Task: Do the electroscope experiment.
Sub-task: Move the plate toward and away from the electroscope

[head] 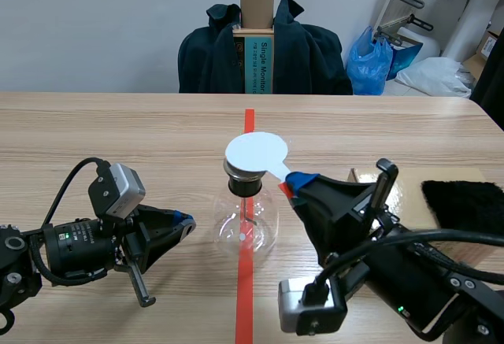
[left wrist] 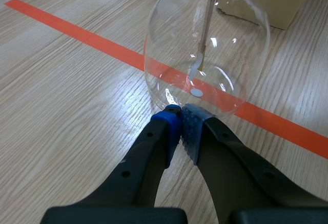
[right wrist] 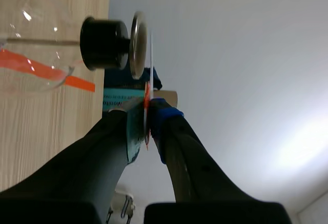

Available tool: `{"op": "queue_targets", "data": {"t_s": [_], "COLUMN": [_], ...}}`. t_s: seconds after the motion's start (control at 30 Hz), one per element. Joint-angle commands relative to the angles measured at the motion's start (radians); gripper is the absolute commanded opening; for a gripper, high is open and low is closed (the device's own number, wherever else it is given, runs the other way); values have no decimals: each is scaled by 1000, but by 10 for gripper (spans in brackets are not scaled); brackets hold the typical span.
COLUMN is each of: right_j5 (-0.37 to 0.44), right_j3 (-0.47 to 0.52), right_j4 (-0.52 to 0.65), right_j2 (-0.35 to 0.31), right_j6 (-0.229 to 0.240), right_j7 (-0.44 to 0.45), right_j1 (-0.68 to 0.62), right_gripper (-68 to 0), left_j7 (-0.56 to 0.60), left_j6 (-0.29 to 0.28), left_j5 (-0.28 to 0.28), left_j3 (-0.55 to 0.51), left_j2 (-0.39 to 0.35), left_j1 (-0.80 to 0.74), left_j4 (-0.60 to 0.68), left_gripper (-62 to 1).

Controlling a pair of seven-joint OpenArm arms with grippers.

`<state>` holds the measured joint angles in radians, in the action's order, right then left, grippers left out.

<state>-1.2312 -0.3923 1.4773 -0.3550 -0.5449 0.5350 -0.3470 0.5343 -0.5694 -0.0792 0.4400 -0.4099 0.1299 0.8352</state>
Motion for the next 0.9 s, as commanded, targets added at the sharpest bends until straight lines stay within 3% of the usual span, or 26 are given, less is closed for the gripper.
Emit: {"op": "queue_targets", "data": {"t_s": [0.0, 0.23, 0.47, 0.67, 0.87], "right_j5": [4, 4, 4, 4, 4], "right_j3": [11, 11, 11, 11, 11], "right_j4": [14, 14, 14, 14, 14], "right_j2": [-3, -2, -2, -3, -3], "right_j6": [-15, -15, -15, -15, -15], "right_j7": [27, 139, 185, 173, 79], "right_j1": [12, 18, 18, 18, 18], "right_gripper": [-667, -667, -667, -667, -667], "left_j7": [15, 15, 15, 15, 15], "left_j6": [-1, -1, -1, -1, -1], "left_j5": [7, 7, 7, 7, 7], "left_j3": [-2, -2, -2, -2, -2], "left_j2": [2, 2, 2, 2, 2], "left_j1": [3, 3, 3, 3, 3], "left_j4": [15, 15, 15, 15, 15], "left_gripper": [-590, -590, -590, -590, -590]}}
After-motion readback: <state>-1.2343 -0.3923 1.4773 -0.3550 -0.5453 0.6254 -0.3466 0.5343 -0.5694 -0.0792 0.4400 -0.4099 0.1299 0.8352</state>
